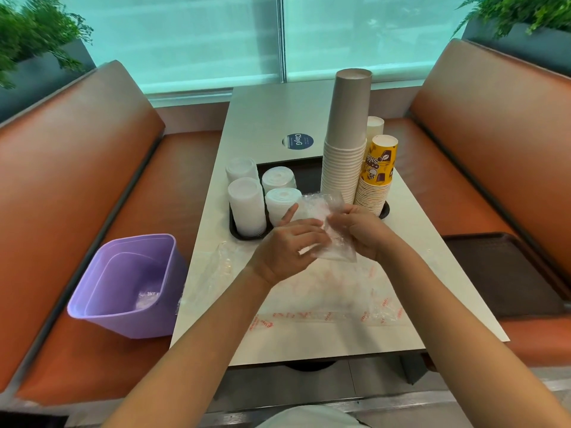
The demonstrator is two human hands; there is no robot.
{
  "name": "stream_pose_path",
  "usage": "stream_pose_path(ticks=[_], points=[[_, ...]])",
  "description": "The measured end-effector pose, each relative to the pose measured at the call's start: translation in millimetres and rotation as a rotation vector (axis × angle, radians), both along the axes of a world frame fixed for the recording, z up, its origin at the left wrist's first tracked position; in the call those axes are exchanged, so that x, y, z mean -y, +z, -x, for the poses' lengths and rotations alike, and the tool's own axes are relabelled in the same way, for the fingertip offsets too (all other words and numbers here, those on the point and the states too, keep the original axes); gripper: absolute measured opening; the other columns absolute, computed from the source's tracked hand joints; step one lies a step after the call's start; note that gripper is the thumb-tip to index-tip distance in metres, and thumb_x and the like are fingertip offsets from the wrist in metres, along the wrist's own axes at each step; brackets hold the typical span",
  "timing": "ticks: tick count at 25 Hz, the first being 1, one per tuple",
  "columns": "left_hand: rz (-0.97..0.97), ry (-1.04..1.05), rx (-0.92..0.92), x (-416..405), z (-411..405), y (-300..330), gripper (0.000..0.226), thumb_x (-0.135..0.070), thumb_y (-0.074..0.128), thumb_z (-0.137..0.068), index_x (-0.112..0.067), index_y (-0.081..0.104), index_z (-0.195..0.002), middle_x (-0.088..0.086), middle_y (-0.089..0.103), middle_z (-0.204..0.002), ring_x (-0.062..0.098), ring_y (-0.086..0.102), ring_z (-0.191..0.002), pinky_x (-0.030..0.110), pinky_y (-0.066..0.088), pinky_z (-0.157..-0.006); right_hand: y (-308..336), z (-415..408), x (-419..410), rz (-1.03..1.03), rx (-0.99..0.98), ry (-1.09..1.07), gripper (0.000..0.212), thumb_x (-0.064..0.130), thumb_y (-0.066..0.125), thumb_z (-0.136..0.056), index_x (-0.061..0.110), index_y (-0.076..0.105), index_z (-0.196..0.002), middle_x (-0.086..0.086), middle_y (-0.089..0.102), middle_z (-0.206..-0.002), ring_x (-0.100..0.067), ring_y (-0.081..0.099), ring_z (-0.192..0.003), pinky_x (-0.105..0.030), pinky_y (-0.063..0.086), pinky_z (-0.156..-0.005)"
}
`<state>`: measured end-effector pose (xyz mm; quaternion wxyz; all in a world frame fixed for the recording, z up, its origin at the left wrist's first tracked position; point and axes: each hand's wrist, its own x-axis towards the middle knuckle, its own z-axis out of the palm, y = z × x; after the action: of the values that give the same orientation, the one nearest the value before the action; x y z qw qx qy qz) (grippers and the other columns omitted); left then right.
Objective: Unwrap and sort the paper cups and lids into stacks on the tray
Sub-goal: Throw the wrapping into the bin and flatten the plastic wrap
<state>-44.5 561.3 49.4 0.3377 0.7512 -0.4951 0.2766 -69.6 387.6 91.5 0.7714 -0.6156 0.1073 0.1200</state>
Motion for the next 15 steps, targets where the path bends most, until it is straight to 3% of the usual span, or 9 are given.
stream_pose_path(ticks=[2, 4, 6, 8, 9, 12, 15], points=[[-0.004, 0.049, 0.007, 0, 1, -2, 0.015, -0.021, 0.062, -0.08, -0.012, 0.074, -0.084, -0.001, 0.072, -0.083, 0.008, 0.061, -0.09, 0.044, 0.033, -0.105, -1, 1, 0, 0.056, 0.05, 0.01, 0.031, -0.011, 0.044, -0.092, 0.01, 0.066, -0.092, -0.005, 0.07, -0.081, -0.018, 0.067, -0.075, -0.027, 0.058, -0.063], [0.097, 0.129, -0.138, 5, 6, 1, 0.02, -0.028, 0.064, -0.08, -0.012, 0.075, -0.084, 0.001, 0.072, -0.085, 0.007, 0.06, -0.085, 0.046, 0.045, -0.091, -1, 4, -2, 0.051, 0.071, 0.029, 0.033, -0.01, 0.043, -0.092, 0.012, 0.066, -0.093, -0.005, 0.07, -0.085, -0.016, 0.068, -0.074, -0.026, 0.058, -0.063], [0.238, 0.258, -0.363, 15, 12, 9, 0.025, -0.031, 0.068, -0.081, -0.008, 0.075, -0.089, 0.005, 0.068, -0.104, 0.01, 0.056, -0.097, 0.03, 0.052, -0.079, -1, 6, -4, -0.019, 0.049, 0.011, 0.03, -0.006, 0.042, -0.095, 0.011, 0.066, -0.095, -0.006, 0.069, -0.091, -0.018, 0.068, -0.077, -0.026, 0.059, -0.061], [0.329, 0.396, -0.648, 23, 15, 17, 0.023, -0.027, 0.069, -0.084, -0.006, 0.072, -0.095, 0.002, 0.052, -0.122, 0.011, 0.047, -0.112, 0.007, 0.042, -0.08, -3, 7, -7, -0.076, 0.041, 0.028, 0.031, -0.005, 0.04, -0.096, 0.011, 0.065, -0.1, -0.008, 0.068, -0.098, -0.02, 0.069, -0.081, -0.028, 0.059, -0.062], [0.364, 0.42, -0.794, 25, 15, 21, 0.022, -0.025, 0.067, -0.086, -0.007, 0.07, -0.097, -0.001, 0.049, -0.122, 0.012, 0.046, -0.114, 0.007, 0.041, -0.082, -4, 6, -8, -0.088, 0.037, 0.046, 0.033, -0.007, 0.038, -0.096, 0.011, 0.065, -0.102, -0.01, 0.068, -0.1, -0.021, 0.07, -0.081, -0.028, 0.058, -0.062], [0.418, 0.376, -1.087, 28, 12, 25, 0.021, -0.027, 0.065, -0.088, -0.01, 0.067, -0.1, 0.002, 0.065, -0.102, 0.018, 0.061, -0.098, 0.026, 0.051, -0.081, -3, 8, -10, -0.068, 0.016, 0.082, 0.032, -0.005, 0.036, -0.096, 0.011, 0.062, -0.102, -0.009, 0.067, -0.099, -0.022, 0.07, -0.081, -0.028, 0.058, -0.064], [0.43, 0.438, -1.089, 26, 10, 25, 0.023, -0.024, 0.067, -0.086, -0.002, 0.067, -0.087, 0.017, 0.068, -0.083, 0.019, 0.059, -0.075, 0.04, 0.052, -0.072, -3, 8, -10, -0.137, 0.024, 0.025, 0.025, 0.026, 0.034, -0.102, 0.019, 0.057, -0.106, -0.004, 0.066, -0.101, -0.02, 0.067, -0.089, -0.033, 0.056, -0.073]])
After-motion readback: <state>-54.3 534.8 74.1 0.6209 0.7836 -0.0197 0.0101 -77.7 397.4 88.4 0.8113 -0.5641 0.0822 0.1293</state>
